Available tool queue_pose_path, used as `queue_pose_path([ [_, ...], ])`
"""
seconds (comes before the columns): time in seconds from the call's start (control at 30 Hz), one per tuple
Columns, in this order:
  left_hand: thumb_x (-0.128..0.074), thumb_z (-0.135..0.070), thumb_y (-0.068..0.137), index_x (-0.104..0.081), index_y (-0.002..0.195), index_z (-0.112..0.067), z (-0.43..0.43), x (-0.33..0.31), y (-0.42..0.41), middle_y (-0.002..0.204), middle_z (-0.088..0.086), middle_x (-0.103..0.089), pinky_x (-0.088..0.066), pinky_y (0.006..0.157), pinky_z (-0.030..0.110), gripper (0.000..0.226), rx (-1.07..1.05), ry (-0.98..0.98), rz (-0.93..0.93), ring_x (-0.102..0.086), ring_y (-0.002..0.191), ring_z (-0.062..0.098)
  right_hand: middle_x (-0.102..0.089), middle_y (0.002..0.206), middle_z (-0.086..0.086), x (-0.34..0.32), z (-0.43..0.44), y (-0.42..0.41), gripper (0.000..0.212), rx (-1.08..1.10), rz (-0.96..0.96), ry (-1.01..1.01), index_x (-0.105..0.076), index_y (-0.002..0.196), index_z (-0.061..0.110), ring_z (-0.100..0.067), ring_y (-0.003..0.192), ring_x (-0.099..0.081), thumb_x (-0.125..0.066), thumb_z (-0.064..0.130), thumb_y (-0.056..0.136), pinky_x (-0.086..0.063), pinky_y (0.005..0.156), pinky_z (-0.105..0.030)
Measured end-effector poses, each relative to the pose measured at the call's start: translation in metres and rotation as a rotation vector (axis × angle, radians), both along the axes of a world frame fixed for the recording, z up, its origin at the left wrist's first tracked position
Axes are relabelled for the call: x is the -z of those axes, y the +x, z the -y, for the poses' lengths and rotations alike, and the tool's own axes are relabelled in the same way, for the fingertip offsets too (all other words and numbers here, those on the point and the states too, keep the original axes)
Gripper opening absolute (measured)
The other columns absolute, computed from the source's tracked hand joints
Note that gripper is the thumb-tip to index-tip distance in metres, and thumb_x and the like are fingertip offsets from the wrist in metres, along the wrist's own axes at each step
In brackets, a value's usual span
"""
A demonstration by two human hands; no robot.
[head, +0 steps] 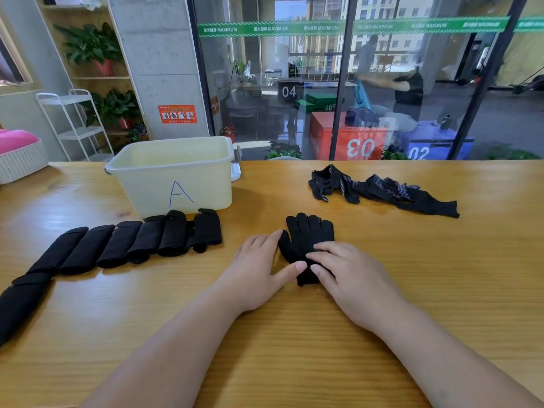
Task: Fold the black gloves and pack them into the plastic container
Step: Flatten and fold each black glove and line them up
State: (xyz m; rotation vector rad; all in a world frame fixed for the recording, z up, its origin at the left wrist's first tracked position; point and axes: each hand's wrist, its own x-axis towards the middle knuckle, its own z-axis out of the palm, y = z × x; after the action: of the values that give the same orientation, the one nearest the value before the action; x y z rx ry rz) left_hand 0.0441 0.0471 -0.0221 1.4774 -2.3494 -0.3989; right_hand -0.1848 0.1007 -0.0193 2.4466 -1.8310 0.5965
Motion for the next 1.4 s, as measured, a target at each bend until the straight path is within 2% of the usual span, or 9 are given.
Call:
queue_pose_path([
  [0.13,-0.041,-0.082,0.097,-0.02,0.169,-0.028,0.001,0.003,-0.002,0.171,-0.008,-0.028,-0.023,0.13,0.044,0.093,0.004,-0.054,0.08,-0.017,0.159,0.016,-0.042,0.162,0.019,-0.003,0.002,0.003,0.047,0.055,0.002,0.052,-0.052,0.154,0.04,-0.004,0.151,-0.032,-0.034,0.052,0.112,-0.037,0.118,-0.031],
  [0.27,-0.042,-0.081,0.096,-0.026,0.168,-0.027,0.002,0.005,-0.002,0.17,-0.007,-0.029,-0.024,0.13,0.045,0.092,0.0,-0.076,0.093,-0.018,0.158,0.016,-0.005,0.176,0.015,-0.008,0.011,0.005,0.063,0.071,-0.061,0.227,-0.017,0.167,0.044,-0.01,0.163,-0.002,-0.023,0.066,0.109,-0.013,0.132,-0.04],
  [0.33,-0.042,-0.082,0.096,-0.028,0.168,-0.026,0.001,0.005,-0.002,0.17,-0.007,-0.029,-0.024,0.13,0.045,0.092,-0.001,-0.086,0.104,-0.018,0.158,0.016,0.001,0.178,0.011,-0.007,0.013,0.005,0.067,0.109,-0.095,0.322,-0.01,0.168,0.045,-0.014,0.164,0.002,-0.015,0.071,0.106,-0.007,0.133,-0.045],
  [0.53,-0.04,-0.084,0.095,-0.028,0.167,-0.026,0.002,0.006,-0.003,0.17,-0.007,-0.028,-0.025,0.13,0.047,0.094,-0.006,-0.08,0.114,-0.018,0.158,0.016,0.0,0.178,0.004,-0.018,0.029,0.015,0.065,0.164,-0.105,0.294,-0.015,0.169,0.038,-0.02,0.164,0.003,-0.019,0.063,0.109,-0.008,0.133,-0.046],
  [0.7,-0.039,-0.084,0.095,-0.028,0.167,-0.025,0.001,0.005,-0.004,0.17,-0.007,-0.026,-0.023,0.13,0.045,0.095,-0.012,-0.079,0.142,-0.016,0.158,0.016,-0.002,0.179,0.0,-0.02,0.051,0.021,0.068,0.193,-0.146,0.404,-0.014,0.169,0.036,-0.024,0.165,-0.001,-0.019,0.066,0.108,-0.01,0.132,-0.051],
  [0.87,-0.039,-0.083,0.095,-0.028,0.167,-0.026,0.002,0.004,-0.005,0.169,-0.006,-0.027,-0.022,0.13,0.045,0.092,-0.012,-0.088,0.137,-0.017,0.157,0.017,-0.006,0.178,-0.003,-0.029,0.07,0.034,0.066,0.2,-0.191,0.319,-0.018,0.169,0.029,-0.028,0.164,-0.003,-0.025,0.059,0.111,-0.013,0.132,-0.051],
  [1.07,-0.04,-0.075,0.101,-0.027,0.167,-0.027,0.003,0.005,-0.005,0.169,-0.008,-0.028,-0.021,0.131,0.042,0.083,-0.023,-0.096,0.116,-0.017,0.157,0.016,0.01,0.178,-0.004,-0.012,0.094,0.035,0.072,0.148,-0.225,0.426,-0.001,0.17,0.034,-0.029,0.164,0.009,-0.013,0.067,0.108,-0.006,0.132,-0.052],
  [1.27,-0.055,-0.047,0.106,-0.026,0.166,-0.028,0.008,0.004,-0.003,0.166,-0.01,-0.035,-0.025,0.127,0.034,0.069,-0.083,-0.117,-0.079,-0.025,0.154,0.011,0.007,0.178,-0.004,-0.013,0.108,0.051,0.08,0.199,-0.221,0.362,-0.007,0.17,0.032,-0.035,0.163,0.008,-0.011,0.075,0.103,-0.005,0.131,-0.056],
  [1.4,-0.057,-0.045,0.105,-0.029,0.165,-0.028,0.01,0.003,0.0,0.161,-0.01,-0.038,-0.027,0.125,0.031,0.068,-0.111,-0.138,-0.132,-0.028,0.15,0.011,0.014,0.177,0.003,-0.005,0.118,0.053,0.087,0.226,-0.184,0.417,-0.001,0.169,0.04,-0.035,0.162,0.015,-0.009,0.086,0.095,0.005,0.129,-0.061],
])
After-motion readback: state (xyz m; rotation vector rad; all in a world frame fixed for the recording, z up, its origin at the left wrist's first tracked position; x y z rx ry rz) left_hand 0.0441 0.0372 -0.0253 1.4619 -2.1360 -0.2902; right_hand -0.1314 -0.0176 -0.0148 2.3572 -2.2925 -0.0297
